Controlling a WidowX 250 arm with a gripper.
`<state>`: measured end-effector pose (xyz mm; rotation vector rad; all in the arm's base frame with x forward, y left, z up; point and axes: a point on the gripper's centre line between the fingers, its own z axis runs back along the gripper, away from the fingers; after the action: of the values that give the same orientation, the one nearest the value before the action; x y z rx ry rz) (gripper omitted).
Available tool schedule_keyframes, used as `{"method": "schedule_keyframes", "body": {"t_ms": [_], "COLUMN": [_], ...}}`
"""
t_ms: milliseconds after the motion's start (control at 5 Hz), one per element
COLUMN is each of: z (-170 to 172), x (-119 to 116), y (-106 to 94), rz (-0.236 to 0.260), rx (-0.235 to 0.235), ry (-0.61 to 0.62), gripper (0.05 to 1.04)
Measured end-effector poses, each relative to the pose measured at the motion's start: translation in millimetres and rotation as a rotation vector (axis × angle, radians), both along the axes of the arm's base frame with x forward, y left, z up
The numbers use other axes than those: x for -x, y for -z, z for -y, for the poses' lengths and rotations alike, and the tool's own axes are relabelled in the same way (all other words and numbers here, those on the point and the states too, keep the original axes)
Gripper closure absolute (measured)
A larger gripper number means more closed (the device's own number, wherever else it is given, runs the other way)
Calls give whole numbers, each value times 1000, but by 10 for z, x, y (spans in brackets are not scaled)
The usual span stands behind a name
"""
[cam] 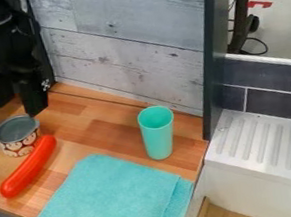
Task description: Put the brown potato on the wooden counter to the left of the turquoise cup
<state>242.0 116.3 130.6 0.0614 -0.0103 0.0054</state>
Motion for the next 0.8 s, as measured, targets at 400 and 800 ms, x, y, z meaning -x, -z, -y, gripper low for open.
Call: {"method": "schedule_keyframes", "body": {"t_ms": [400, 800], "z": [-258, -822], "x": [146, 428], "y": [42, 30], "rz": [-26, 1], "rx": [13, -32], "ry": [34, 18], "gripper": [83, 83]}}
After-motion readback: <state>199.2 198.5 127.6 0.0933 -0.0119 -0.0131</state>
